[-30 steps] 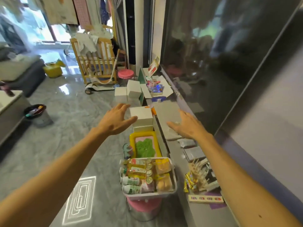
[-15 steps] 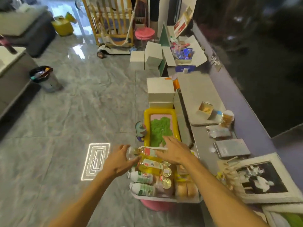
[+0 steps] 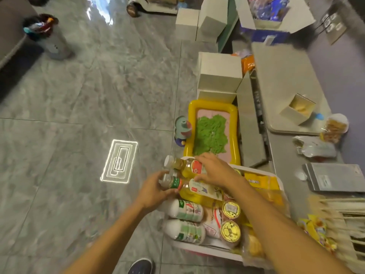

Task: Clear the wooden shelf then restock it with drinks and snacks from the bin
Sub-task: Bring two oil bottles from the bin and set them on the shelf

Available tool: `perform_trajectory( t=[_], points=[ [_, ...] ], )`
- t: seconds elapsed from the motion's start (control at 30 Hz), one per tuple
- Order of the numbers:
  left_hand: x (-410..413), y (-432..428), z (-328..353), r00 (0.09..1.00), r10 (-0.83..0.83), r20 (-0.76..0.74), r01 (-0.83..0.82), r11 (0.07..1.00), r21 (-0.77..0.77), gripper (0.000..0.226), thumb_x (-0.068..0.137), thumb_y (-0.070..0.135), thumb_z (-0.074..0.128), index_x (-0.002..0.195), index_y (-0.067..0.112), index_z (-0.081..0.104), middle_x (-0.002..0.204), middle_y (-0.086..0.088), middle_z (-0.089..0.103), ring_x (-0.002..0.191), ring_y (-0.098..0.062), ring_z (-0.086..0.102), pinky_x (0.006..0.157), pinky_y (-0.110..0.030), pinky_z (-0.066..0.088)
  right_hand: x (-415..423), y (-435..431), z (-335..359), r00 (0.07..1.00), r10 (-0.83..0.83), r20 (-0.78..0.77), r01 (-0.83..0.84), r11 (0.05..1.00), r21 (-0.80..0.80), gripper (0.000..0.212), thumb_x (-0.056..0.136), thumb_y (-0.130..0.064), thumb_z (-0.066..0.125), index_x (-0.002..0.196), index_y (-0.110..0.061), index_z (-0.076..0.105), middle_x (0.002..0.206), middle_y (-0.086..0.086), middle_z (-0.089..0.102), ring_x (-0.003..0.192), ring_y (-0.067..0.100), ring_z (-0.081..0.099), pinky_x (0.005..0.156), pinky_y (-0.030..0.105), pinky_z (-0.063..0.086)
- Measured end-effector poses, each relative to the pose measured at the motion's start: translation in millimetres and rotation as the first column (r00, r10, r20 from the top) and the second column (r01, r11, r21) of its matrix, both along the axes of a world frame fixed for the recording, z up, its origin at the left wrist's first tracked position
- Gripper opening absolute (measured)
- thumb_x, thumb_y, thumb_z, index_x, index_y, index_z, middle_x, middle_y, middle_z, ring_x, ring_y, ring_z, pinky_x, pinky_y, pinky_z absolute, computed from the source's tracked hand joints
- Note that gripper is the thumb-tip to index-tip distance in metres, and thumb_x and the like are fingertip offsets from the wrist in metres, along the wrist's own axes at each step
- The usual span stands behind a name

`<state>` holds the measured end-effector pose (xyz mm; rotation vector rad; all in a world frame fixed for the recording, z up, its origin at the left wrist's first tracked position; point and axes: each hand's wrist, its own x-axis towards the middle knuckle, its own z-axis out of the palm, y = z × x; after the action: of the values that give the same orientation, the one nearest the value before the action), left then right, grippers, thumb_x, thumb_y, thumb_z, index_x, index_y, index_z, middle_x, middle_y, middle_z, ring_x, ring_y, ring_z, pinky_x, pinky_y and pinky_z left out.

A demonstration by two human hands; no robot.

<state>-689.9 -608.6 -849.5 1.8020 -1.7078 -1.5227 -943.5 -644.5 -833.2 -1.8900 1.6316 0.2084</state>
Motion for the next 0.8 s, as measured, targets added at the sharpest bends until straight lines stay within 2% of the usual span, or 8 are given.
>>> perform_trajectory(
  t=[0.1, 0.13, 0.2, 0.27, 0.43, 0.57, 0.67, 0.8],
  points=[
    [0.1, -0.5, -3.5, 0.998, 0.042, -0.036, -0.040, 0.998, 0.042, 0.052, 0.078, 0.016, 0.092, 0.120, 0.026, 0.062, 0.099, 0.006, 0.071, 0.079, -0.002, 0.074, 0.064, -0.018, 0.059, -0.4, -3.4, -5.5, 1.000, 0.003, 0.024, -0.003, 1.000, -0.005, 0.093, 0.085, -0.056, 0.081, 0.160, -0.018, 0.042, 0.148, 0.000, 0.047, 0.137, 0.022, 0.043, 0.111, 0.043, 0.044],
    [1.1, -1.3, -4.5, 0.997, 0.058, -0.043, -0.055, 0.997, 0.062, 0.049, 0.079, 0.014, 0.092, 0.118, 0.021, 0.064, 0.099, 0.002, 0.073, 0.080, -0.007, 0.075, 0.066, -0.022, 0.061, -0.7, -4.1, -6.8, 0.999, 0.006, 0.031, -0.006, 1.000, -0.005, 0.093, 0.086, -0.056, 0.081, 0.160, -0.018, 0.042, 0.148, 0.000, 0.047, 0.137, 0.021, 0.042, 0.112, 0.042, 0.043],
    [5.4, -2.3, -8.3, 0.996, 0.070, -0.061, -0.064, 0.994, 0.089, 0.047, 0.077, 0.016, 0.093, 0.117, 0.017, 0.067, 0.101, -0.004, 0.075, 0.085, -0.016, 0.076, 0.068, -0.027, 0.063, -2.2, -3.1, -9.1, 0.999, 0.016, 0.045, -0.015, 1.000, -0.009, 0.090, 0.087, -0.056, 0.080, 0.159, -0.017, 0.043, 0.148, 0.001, 0.048, 0.138, 0.021, 0.041, 0.113, 0.041, 0.041],
    [11.0, -0.8, -10.5, 0.997, 0.047, -0.063, -0.041, 0.995, 0.090, 0.045, 0.076, 0.020, 0.094, 0.112, 0.018, 0.068, 0.103, -0.004, 0.076, 0.088, -0.018, 0.075, 0.069, -0.025, 0.061, -3.8, -0.3, -8.7, 0.998, 0.027, 0.058, -0.027, 1.000, -0.015, 0.085, 0.088, -0.056, 0.079, 0.156, -0.017, 0.045, 0.148, 0.002, 0.048, 0.139, 0.021, 0.041, 0.113, 0.041, 0.041],
    [17.3, 6.1, -12.5, 0.991, 0.063, -0.120, -0.051, 0.993, 0.107, 0.041, 0.078, 0.011, 0.091, 0.111, 0.009, 0.067, 0.105, -0.012, 0.077, 0.090, -0.022, 0.077, 0.073, -0.029, 0.063, -4.2, 3.2, -3.9, 0.996, 0.081, 0.025, -0.080, 0.996, -0.039, 0.070, 0.092, -0.054, 0.076, 0.147, -0.018, 0.049, 0.138, 0.003, 0.055, 0.128, 0.022, 0.049, 0.103, 0.040, 0.046],
    [17.8, 7.0, -14.0, 0.985, 0.083, -0.155, -0.065, 0.991, 0.114, 0.042, 0.079, 0.012, 0.091, 0.113, 0.011, 0.067, 0.105, -0.009, 0.078, 0.091, -0.021, 0.078, 0.076, -0.033, 0.065, 2.3, 1.2, -7.5, 0.989, 0.140, -0.043, -0.143, 0.987, -0.071, 0.051, 0.094, -0.049, 0.073, 0.131, -0.018, 0.055, 0.122, 0.002, 0.060, 0.113, 0.023, 0.054, 0.092, 0.038, 0.047],
    [19.7, 7.5, -15.9, 0.981, 0.094, -0.167, -0.074, 0.990, 0.122, 0.043, 0.079, 0.012, 0.090, 0.116, 0.012, 0.067, 0.107, -0.005, 0.078, 0.094, -0.018, 0.078, 0.078, -0.033, 0.065, 5.3, -1.3, -7.2, 0.984, 0.165, -0.067, -0.170, 0.983, -0.072, 0.050, 0.094, -0.047, 0.074, 0.130, -0.018, 0.054, 0.119, 0.001, 0.058, 0.104, 0.020, 0.051, 0.088, 0.037, 0.047],
    [19.3, 10.1, -13.1, 0.971, 0.133, -0.198, -0.108, 0.985, 0.132, 0.042, 0.079, 0.010, 0.090, 0.116, 0.010, 0.068, 0.109, -0.007, 0.078, 0.095, -0.019, 0.078, 0.076, -0.030, 0.064, 9.6, -3.3, -6.9, 0.984, 0.160, -0.084, -0.167, 0.983, -0.081, 0.044, 0.089, -0.037, 0.076, 0.120, -0.015, 0.055, 0.113, 0.003, 0.057, 0.103, 0.024, 0.054, 0.087, 0.038, 0.050]
  ],
)
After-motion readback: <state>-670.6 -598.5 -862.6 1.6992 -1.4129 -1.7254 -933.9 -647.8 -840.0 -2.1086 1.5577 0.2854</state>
